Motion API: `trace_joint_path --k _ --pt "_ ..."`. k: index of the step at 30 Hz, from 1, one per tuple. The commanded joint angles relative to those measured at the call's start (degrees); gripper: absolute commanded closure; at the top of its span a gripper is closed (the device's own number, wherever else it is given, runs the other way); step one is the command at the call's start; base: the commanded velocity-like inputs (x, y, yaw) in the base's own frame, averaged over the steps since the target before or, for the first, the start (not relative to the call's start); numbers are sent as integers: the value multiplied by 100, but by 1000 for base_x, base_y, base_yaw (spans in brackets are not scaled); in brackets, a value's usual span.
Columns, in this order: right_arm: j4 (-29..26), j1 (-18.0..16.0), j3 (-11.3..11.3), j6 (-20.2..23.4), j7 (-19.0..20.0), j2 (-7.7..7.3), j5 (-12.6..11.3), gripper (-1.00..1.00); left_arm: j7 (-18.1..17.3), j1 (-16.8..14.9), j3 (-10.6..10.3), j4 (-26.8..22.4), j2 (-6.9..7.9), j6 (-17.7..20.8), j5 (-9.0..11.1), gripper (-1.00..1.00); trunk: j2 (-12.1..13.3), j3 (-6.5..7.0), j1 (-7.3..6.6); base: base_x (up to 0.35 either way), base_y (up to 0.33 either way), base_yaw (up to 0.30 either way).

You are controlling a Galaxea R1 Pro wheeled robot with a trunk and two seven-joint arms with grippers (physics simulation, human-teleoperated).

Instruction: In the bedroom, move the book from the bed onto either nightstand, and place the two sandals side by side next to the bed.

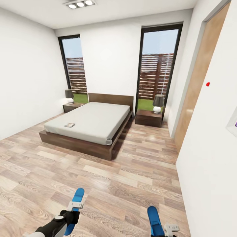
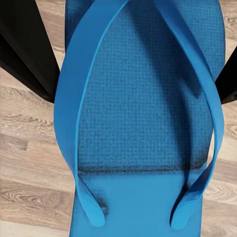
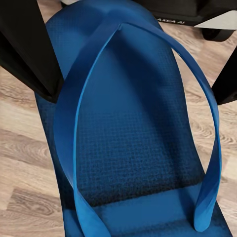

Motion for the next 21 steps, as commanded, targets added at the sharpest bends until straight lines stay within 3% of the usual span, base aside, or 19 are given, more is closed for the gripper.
trace_joint_path --k 1,11,21 --pt "-11 -5 -49 -5 38 15 52 100 -5 -3 -51 0 2 3 56 100 -13 -16 4 0 0 0" --pt "-12 -5 -57 -3 32 37 44 100 -5 4 -64 1 -3 -3 41 100 -13 -24 4 0 0 0" --pt "55 -5 -45 12 -142 50 65 100 -5 75 -95 19 -113 26 9 100 -13 -25 4 0 0 0"
